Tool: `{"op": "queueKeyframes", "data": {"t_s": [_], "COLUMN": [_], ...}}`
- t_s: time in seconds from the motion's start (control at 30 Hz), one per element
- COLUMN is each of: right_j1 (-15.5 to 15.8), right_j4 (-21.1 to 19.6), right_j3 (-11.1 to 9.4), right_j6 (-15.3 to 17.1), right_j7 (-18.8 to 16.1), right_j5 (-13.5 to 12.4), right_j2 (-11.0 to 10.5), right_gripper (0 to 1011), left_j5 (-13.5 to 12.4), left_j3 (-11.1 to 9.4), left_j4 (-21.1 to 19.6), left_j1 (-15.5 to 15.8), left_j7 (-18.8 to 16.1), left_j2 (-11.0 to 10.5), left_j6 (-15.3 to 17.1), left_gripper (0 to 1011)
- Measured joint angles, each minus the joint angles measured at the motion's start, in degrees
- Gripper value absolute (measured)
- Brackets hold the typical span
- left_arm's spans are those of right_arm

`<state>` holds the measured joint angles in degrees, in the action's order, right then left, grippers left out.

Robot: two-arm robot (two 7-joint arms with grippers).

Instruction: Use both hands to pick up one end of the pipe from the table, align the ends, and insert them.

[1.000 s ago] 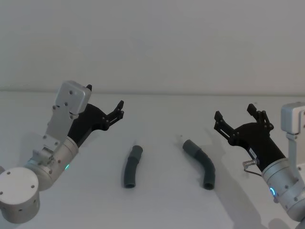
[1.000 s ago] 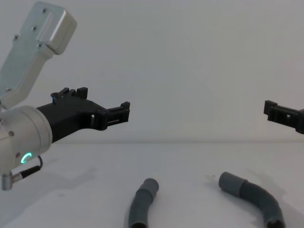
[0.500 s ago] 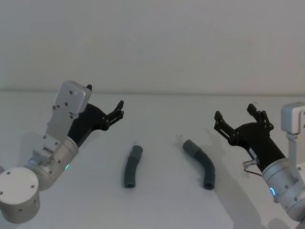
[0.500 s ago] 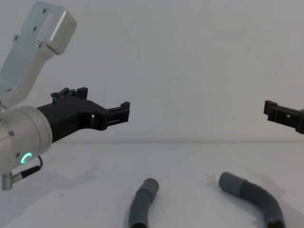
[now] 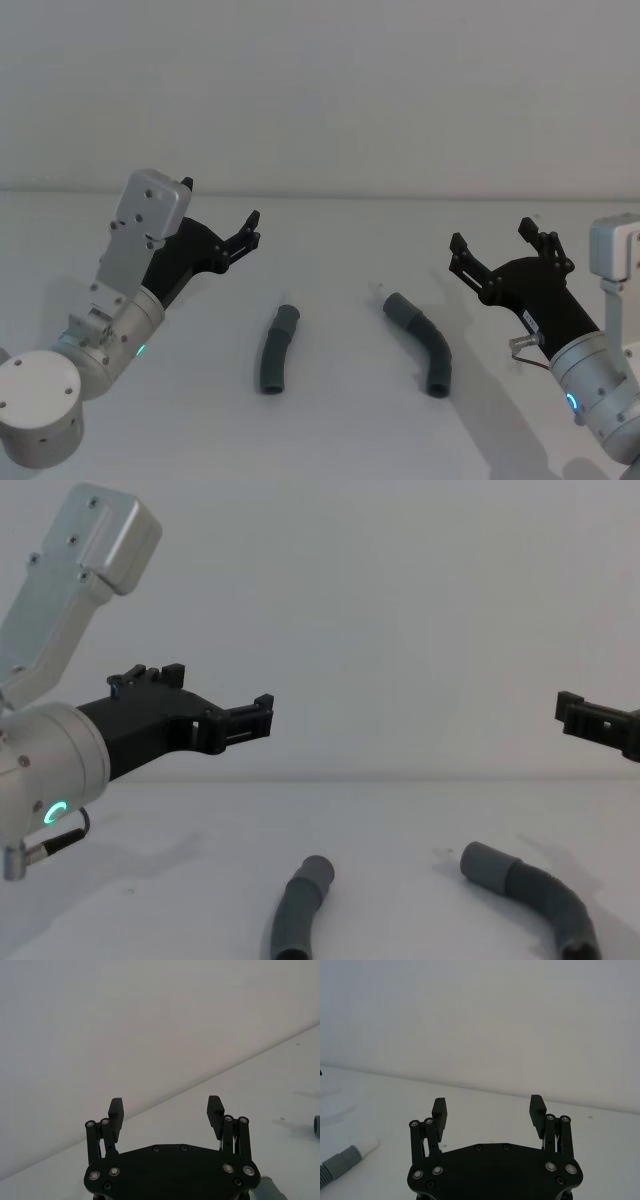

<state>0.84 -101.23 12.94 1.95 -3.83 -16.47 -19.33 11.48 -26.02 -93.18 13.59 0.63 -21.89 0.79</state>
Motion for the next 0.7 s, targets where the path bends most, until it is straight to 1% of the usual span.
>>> {"op": "queueKeyframes", "data": {"t_s": [0.7], "right_j1": [0.00], "right_j4": [0.00], "right_j3": [0.00], "right_j6": [0.00], "right_j7": [0.00], "right_j5": [0.00], "right_j2": [0.00], "right_gripper": [1000], "left_j5": [0.00], "left_j3": [0.00], "left_j4": [0.00], "left_j1": [0.00], "left_j7": [0.00], "left_j2": [0.00], "left_j6": [0.00], "left_gripper": [1001]}}
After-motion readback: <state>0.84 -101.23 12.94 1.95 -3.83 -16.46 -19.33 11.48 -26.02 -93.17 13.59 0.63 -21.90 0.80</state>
